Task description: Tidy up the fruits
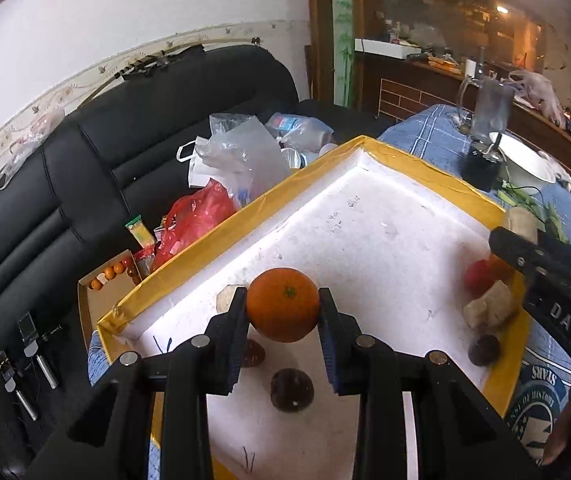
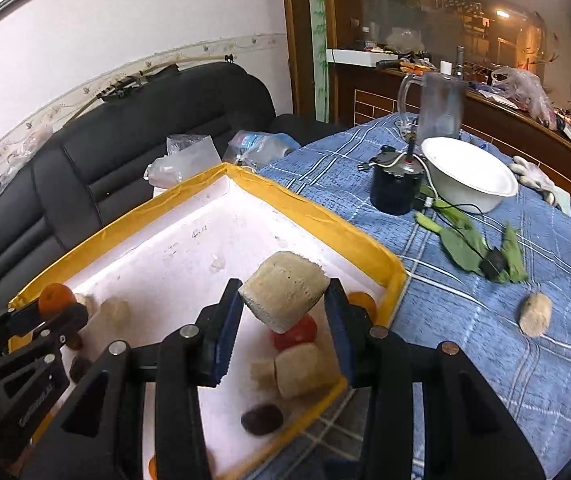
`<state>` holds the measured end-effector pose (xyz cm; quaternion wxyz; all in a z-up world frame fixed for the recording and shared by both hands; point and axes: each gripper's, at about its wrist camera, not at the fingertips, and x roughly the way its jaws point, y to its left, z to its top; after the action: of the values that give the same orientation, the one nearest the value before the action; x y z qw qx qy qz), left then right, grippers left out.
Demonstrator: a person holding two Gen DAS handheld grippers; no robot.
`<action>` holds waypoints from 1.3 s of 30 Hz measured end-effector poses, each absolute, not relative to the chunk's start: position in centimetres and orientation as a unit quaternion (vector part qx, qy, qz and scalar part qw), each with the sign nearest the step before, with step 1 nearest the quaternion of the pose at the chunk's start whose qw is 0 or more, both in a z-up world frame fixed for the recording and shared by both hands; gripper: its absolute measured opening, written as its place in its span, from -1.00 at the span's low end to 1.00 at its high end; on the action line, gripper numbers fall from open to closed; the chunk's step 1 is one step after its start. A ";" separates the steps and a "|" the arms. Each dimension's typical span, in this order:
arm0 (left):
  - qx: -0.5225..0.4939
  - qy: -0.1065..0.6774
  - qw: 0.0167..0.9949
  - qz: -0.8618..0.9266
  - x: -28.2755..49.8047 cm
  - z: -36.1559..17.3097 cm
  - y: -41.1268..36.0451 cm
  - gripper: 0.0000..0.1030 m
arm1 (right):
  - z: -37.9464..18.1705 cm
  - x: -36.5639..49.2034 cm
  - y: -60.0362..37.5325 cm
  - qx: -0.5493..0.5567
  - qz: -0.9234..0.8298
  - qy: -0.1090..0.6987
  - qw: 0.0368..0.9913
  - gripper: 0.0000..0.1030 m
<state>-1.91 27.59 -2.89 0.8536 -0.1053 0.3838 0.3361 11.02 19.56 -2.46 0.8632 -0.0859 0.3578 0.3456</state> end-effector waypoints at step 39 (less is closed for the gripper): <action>-0.118 0.347 0.856 0.364 -7.2 0.7 26.1 0.99 | 2.9 -2.3 10.1 -0.197 0.406 0.288 0.844 1.00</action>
<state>-7.20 26.13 0.68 0.8564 -0.1184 0.3468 0.3638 -2.27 10.12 2.92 0.8445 -0.1974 0.2884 0.4059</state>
